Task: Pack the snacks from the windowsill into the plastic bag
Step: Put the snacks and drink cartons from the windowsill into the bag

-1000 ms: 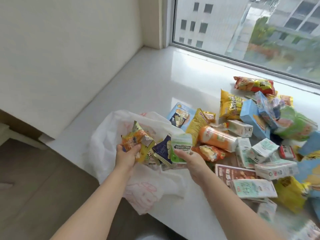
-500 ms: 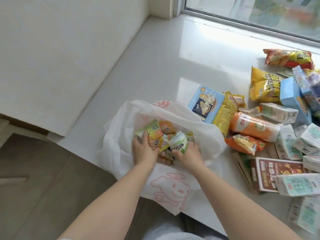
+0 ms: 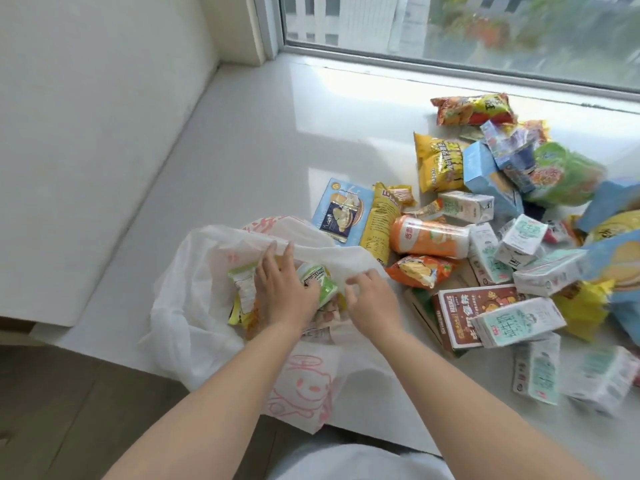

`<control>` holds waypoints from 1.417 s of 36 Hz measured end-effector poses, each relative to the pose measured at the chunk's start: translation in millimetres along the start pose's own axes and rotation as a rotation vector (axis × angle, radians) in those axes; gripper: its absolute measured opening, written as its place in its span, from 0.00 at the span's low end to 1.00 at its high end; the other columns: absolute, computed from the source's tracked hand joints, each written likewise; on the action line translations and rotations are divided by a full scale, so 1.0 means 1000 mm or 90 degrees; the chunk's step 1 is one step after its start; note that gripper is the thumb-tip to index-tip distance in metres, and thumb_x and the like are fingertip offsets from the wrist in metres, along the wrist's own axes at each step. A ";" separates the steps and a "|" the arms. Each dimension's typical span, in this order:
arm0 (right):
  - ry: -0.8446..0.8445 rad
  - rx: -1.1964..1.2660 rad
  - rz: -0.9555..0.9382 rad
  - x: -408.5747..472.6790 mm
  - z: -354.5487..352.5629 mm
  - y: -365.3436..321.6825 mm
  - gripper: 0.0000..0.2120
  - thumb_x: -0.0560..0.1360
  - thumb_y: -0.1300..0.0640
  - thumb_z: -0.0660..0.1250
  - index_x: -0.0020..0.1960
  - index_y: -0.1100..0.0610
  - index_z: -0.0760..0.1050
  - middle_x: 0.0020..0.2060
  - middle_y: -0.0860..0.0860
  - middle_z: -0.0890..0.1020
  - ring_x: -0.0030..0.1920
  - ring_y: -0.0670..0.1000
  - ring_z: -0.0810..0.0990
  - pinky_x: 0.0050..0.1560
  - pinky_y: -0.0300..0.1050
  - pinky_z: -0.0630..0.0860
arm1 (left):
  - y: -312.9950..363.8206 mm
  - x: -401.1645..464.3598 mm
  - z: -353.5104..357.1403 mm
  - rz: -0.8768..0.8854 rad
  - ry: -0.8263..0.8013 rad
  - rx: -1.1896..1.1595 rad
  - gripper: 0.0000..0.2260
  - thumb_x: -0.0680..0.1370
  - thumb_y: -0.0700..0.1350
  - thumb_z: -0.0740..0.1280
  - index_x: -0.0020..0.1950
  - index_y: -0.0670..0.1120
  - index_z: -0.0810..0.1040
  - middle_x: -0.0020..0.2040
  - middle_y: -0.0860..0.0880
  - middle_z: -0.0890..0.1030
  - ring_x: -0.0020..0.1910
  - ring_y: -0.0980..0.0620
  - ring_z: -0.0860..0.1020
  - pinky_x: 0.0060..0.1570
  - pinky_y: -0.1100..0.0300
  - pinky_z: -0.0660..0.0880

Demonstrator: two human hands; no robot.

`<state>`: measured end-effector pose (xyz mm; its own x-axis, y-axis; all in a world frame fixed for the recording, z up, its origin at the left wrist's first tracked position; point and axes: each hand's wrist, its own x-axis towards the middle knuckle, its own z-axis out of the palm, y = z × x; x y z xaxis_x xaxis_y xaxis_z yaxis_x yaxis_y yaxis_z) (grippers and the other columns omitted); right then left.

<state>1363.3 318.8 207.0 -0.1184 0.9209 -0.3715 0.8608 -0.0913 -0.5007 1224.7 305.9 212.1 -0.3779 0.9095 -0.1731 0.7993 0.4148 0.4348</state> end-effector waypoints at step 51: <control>-0.222 -0.531 -0.053 0.214 -0.121 0.110 0.13 0.77 0.57 0.59 0.60 0.57 0.75 0.56 0.54 0.79 0.59 0.56 0.76 0.47 0.45 0.71 | 0.168 0.208 0.065 0.005 -0.101 -0.223 0.07 0.77 0.50 0.68 0.47 0.46 0.75 0.52 0.43 0.78 0.50 0.45 0.76 0.49 0.53 0.74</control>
<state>1492.2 552.0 166.7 -0.2226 0.7330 -0.6428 0.9056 0.3996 0.1421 1310.5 566.4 191.4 -0.2732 0.9169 -0.2908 0.5836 0.3984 0.7076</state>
